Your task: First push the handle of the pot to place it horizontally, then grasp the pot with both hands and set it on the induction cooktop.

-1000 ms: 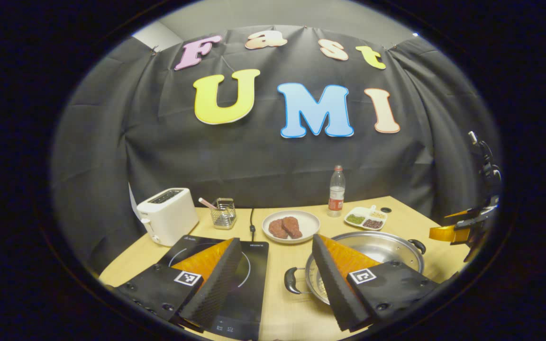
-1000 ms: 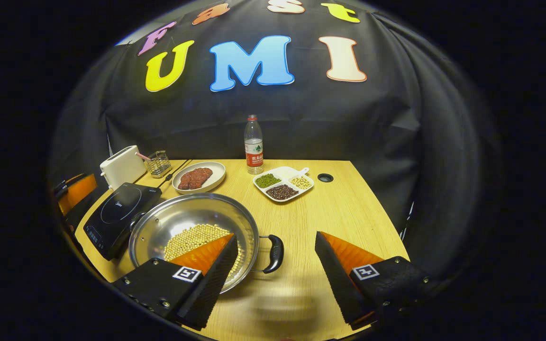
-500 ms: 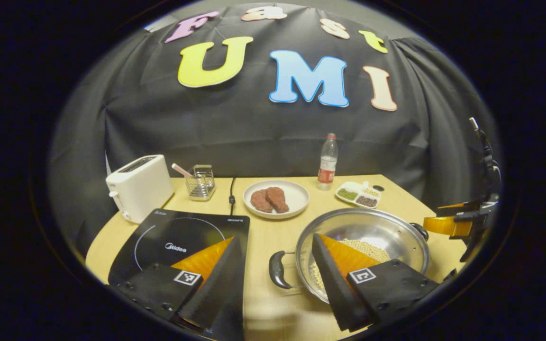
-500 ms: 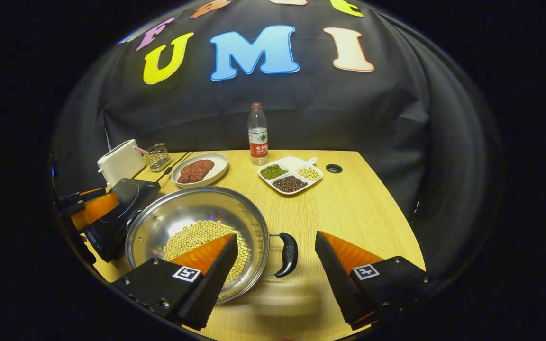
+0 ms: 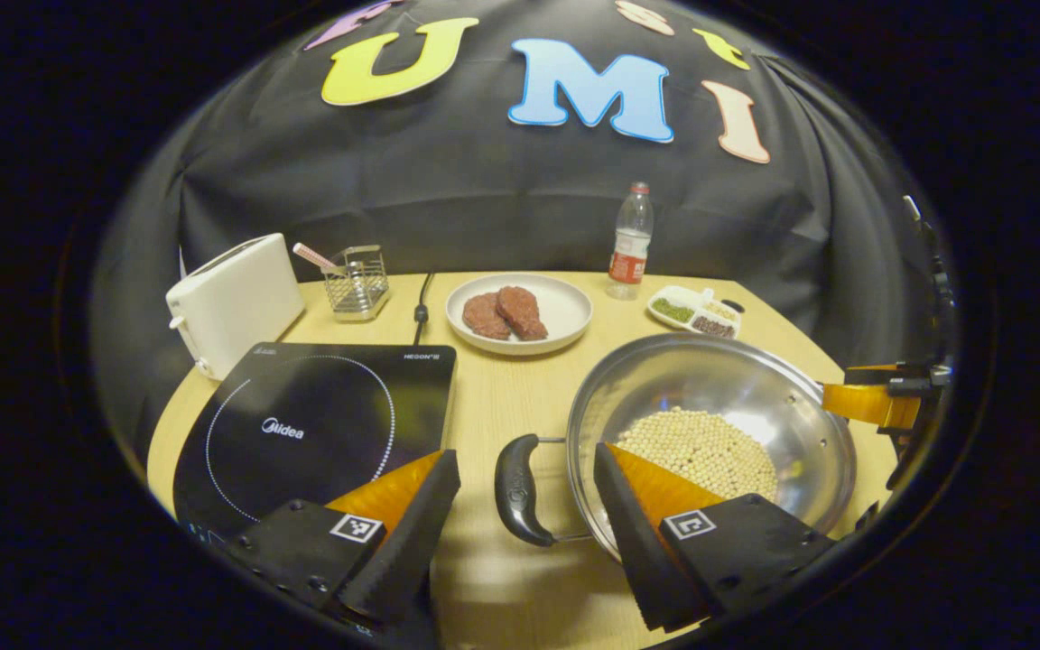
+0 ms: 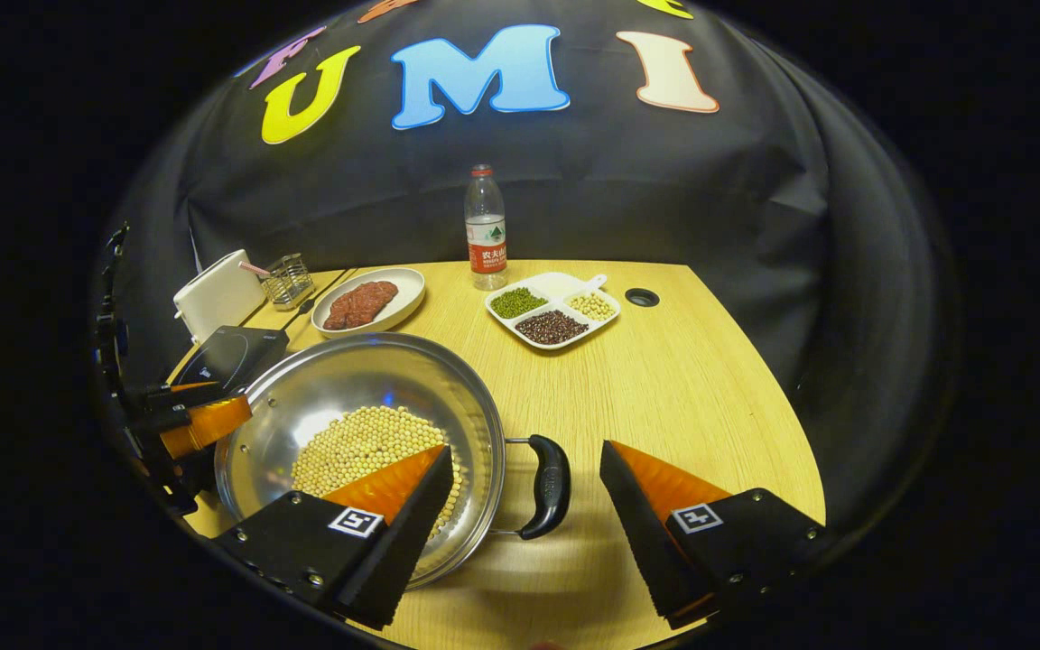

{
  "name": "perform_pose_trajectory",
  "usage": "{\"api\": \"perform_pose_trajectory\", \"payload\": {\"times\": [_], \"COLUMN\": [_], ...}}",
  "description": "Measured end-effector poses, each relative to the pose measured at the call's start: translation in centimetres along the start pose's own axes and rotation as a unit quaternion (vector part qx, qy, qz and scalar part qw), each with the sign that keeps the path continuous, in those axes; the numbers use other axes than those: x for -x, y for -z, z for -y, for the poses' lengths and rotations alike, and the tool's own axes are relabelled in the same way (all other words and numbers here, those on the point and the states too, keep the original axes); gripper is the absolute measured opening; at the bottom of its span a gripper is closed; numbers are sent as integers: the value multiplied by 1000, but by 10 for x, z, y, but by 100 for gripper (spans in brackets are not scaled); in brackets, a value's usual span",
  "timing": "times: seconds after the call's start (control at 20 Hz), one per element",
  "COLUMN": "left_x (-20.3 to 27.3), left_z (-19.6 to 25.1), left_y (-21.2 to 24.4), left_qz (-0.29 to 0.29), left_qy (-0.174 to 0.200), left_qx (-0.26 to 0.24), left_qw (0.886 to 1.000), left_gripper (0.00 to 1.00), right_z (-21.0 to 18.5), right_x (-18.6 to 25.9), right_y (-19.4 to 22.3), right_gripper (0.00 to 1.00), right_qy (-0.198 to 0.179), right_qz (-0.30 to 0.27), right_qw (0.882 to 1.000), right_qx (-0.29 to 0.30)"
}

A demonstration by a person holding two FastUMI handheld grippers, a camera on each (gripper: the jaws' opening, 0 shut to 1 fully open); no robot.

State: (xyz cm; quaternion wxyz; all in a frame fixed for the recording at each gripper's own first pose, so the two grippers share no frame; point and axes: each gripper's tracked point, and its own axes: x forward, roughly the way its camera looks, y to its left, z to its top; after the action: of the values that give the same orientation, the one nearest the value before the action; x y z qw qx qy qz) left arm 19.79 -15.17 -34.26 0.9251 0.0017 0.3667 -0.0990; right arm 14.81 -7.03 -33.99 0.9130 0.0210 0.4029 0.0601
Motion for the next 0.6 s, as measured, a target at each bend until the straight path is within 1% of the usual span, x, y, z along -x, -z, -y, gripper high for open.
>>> {"api": "perform_pose_trajectory", "payload": {"times": [0.25, 0.3, 0.35, 0.4, 0.45, 0.5, 0.55, 0.6], "left_x": [-12, -12, -13, -13, -14, -15, -14, -16], "left_z": [-1, -1, 1, 3, 4, 7, 10, 11], "left_y": [8, 9, 9, 8, 9, 12, 10, 12], "left_qz": [-16, -18, -19, -21, -24, -27, -28, -29], "left_qy": [-8, -9, -7, -7, -8, -3, 1, 0], "left_qx": [4, 4, 5, 5, 5, 6, 9, 10], "left_qw": [1000, 1000, 1000, 1000, 1000, 1000, 1000, 1000], "left_gripper": [98, 99, 95, 94, 86, 84, 87, 78], "right_z": [-3, -4, -3, -1, -1, -2, 1, 0], "right_x": [-15, -17, -20, -21, -22, -23, -28, -24], "right_y": [10, 11, 14, 15, 19, 20, 21, 20], "right_gripper": [100, 100, 99, 93, 83, 79, 75, 62], "right_qy": [-4, -6, -3, 1, 2, -2, 1, -2], "right_qz": [-23, -28, -32, -36, -42, -45, -42, -46], "right_qw": [1000, 1000, 999, 999, 999, 999, 999, 999], "right_qx": [-5, -5, -3, -1, -2, -6, -14, -19]}}
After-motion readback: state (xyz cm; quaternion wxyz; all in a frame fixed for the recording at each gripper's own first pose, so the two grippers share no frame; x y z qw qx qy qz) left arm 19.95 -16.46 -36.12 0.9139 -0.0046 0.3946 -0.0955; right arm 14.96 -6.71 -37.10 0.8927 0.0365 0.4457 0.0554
